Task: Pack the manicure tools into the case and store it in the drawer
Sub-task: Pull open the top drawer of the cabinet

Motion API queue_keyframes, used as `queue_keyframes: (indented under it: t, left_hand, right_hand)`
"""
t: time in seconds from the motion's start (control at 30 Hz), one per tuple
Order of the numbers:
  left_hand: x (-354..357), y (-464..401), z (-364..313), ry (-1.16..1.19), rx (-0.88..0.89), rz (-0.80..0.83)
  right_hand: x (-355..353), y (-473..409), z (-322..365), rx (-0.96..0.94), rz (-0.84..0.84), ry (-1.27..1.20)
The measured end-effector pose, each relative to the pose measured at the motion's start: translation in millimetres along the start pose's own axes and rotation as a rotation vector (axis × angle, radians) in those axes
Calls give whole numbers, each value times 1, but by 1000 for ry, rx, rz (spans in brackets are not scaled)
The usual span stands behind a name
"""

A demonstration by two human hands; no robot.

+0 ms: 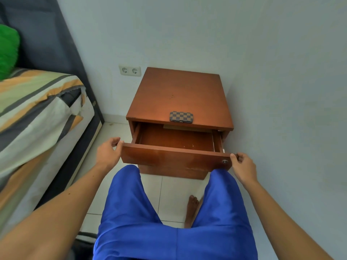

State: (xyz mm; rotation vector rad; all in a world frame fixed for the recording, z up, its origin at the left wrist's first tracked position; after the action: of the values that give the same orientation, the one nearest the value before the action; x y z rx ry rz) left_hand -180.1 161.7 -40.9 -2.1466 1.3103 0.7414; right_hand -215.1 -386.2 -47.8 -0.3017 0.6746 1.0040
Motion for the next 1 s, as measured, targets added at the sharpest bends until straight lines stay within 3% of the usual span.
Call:
queue_keyframes:
  t: [0.77,1.0]
  left_hand:
    - [-15,27,-14,-86,-17,-130]
    - [3,3,-59,-121,80,-97]
  right_hand:
    - [4,28,2,31,14,16]
    - [14,21,60,-146,-6,45]
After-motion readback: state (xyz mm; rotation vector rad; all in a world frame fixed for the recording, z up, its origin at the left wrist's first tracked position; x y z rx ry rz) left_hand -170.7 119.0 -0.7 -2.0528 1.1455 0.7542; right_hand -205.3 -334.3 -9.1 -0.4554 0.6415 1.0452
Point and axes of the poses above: each hand's wrist, its own y-axis away from the middle knuckle, its own x-axis out of the palm, z = x × y, the point moved 8 cm from there along -y, towards the middle knuckle, and after that the axes turned 5 degrees about -z, right-handed, at the moved point
